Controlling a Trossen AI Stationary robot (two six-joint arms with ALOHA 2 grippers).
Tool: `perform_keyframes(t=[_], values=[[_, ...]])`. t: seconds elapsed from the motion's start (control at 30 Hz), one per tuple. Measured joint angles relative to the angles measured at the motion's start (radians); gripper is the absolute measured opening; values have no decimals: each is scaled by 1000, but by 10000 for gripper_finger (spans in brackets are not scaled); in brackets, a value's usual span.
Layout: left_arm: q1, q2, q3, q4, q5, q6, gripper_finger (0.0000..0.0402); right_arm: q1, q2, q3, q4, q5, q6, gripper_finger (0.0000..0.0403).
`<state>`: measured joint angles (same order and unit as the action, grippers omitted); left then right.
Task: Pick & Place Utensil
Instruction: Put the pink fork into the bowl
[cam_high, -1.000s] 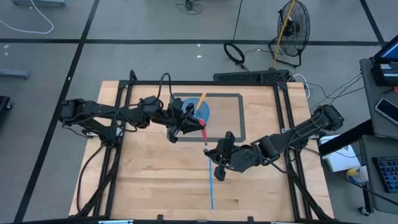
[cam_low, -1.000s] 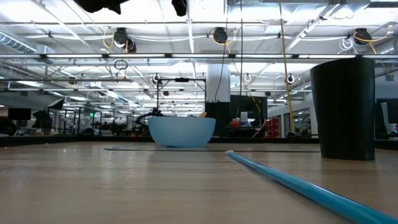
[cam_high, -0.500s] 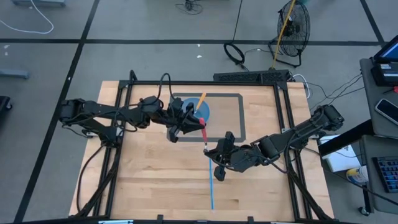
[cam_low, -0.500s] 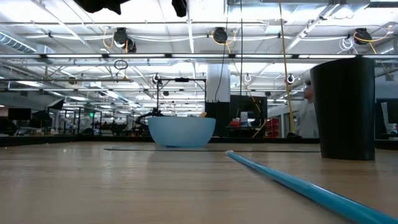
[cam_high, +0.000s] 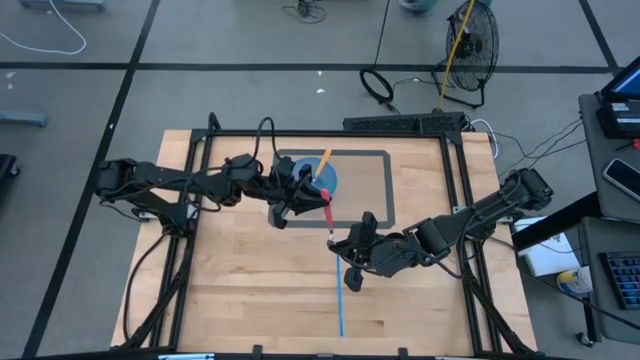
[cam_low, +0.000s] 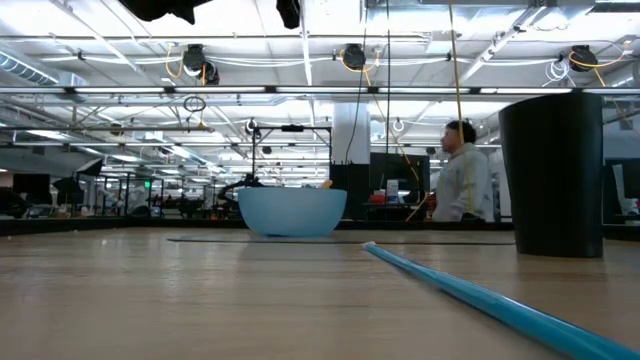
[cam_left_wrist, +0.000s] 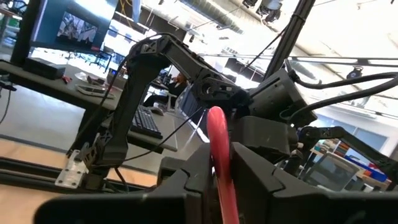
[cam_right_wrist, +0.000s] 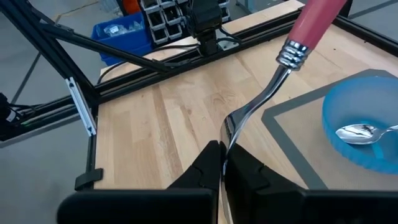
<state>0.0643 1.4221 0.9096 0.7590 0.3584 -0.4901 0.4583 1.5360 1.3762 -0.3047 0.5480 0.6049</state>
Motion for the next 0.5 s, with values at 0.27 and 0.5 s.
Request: perform_keyframes(t=[0.27,0.5], values=[[-1,0,0,4,11,-9,37,0,0,0,-7,1,-5,2],[0,0,0,-1,6,1,78,0,0,0,1,0,4,2]])
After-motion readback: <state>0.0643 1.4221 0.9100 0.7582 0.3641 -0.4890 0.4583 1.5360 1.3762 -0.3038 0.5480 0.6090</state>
